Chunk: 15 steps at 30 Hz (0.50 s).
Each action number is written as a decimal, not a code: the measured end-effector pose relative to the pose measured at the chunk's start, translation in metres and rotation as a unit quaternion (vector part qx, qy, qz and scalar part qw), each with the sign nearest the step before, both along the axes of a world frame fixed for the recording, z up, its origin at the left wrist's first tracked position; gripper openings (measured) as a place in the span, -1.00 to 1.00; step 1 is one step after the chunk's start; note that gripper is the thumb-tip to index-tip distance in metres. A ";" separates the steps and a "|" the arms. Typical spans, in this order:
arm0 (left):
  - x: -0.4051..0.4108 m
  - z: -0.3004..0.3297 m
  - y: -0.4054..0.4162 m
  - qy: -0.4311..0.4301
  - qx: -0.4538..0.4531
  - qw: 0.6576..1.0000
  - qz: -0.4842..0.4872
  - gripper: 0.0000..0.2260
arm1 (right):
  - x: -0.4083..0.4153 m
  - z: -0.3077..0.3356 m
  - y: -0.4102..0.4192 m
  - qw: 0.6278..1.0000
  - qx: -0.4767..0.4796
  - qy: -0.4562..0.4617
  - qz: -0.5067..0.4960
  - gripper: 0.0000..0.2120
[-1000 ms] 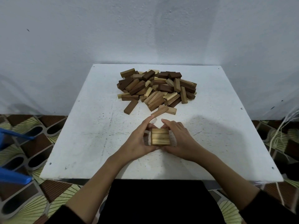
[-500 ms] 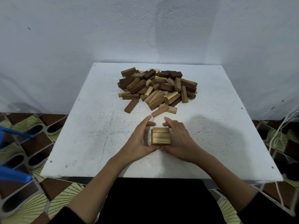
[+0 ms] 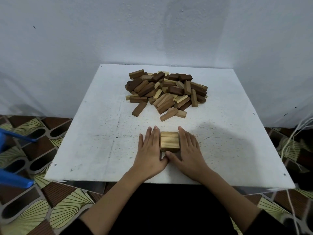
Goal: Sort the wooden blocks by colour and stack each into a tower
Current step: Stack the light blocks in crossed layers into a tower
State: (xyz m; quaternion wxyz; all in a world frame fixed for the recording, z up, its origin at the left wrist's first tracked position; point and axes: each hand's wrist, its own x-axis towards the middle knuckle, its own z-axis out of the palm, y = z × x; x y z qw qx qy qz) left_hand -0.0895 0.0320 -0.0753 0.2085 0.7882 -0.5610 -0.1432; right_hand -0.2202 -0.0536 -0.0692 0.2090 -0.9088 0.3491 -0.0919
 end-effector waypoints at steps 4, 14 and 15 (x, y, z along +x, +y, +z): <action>-0.001 -0.001 -0.001 -0.011 0.006 1.000 0.002 -0.24 | 0.000 -0.003 0.000 1.000 -0.014 0.012 0.001 0.05; -0.001 -0.001 -0.001 -0.015 0.011 1.000 -0.001 -0.25 | 0.001 -0.002 0.001 0.998 -0.027 0.051 0.001 0.04; -0.001 0.000 -0.001 -0.014 0.011 1.000 -0.001 -0.25 | 0.002 -0.002 0.001 0.998 -0.028 0.055 0.002 0.04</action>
